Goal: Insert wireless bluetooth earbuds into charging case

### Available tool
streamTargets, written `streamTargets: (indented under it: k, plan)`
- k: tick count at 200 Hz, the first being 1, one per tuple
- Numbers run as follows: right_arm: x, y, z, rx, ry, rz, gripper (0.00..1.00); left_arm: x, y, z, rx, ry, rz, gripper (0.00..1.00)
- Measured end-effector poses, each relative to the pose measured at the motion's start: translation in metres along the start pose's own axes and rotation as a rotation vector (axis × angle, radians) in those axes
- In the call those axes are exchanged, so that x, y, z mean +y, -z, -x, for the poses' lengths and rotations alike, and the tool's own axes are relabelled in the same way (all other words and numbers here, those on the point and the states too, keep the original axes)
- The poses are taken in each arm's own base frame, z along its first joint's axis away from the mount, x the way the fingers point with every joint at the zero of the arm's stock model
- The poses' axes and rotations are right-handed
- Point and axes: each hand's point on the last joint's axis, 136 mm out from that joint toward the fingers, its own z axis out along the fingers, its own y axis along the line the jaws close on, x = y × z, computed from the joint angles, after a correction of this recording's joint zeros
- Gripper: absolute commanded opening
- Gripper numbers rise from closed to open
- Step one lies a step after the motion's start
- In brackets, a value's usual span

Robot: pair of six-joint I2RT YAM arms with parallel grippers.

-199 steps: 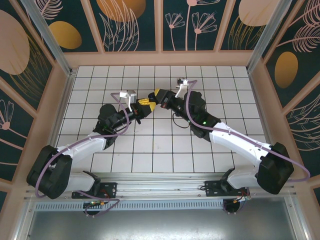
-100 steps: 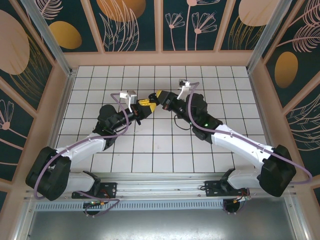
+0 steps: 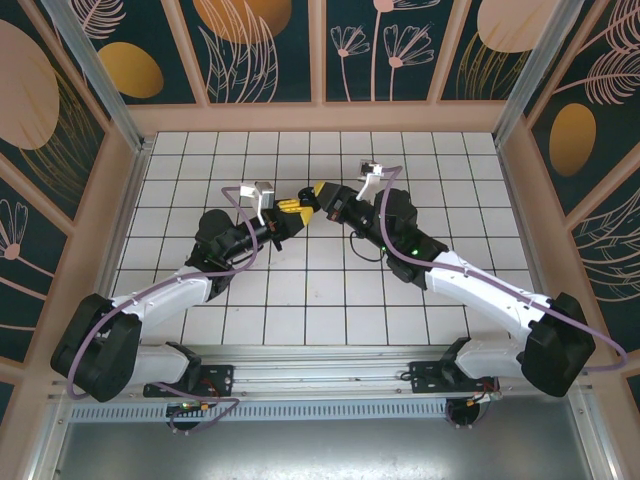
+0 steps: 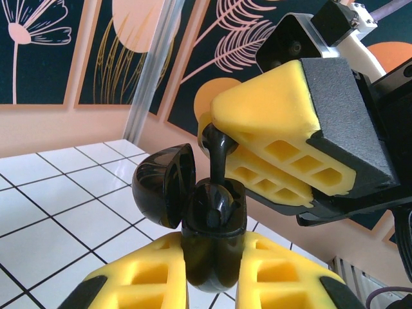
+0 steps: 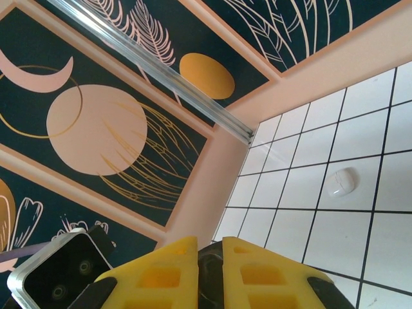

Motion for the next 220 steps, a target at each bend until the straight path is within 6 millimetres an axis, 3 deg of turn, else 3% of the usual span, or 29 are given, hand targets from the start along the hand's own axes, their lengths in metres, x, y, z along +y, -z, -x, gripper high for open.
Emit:
streamTargets:
  k: [55,141,220]
  plan:
    - [0.007,0.0,-0.005,0.008,-0.035,0.02,0.13,0.001,0.0,0.0,0.002,0.001,0.007,0.03]
    - [-0.001,0.0,-0.009,-0.004,-0.072,-0.005,0.14,0.004,0.0,-0.004,0.017,-0.003,0.024,0.03]
    - [-0.01,0.006,-0.018,0.018,-0.098,-0.061,0.29,0.006,0.001,-0.01,0.043,0.01,0.039,0.03]
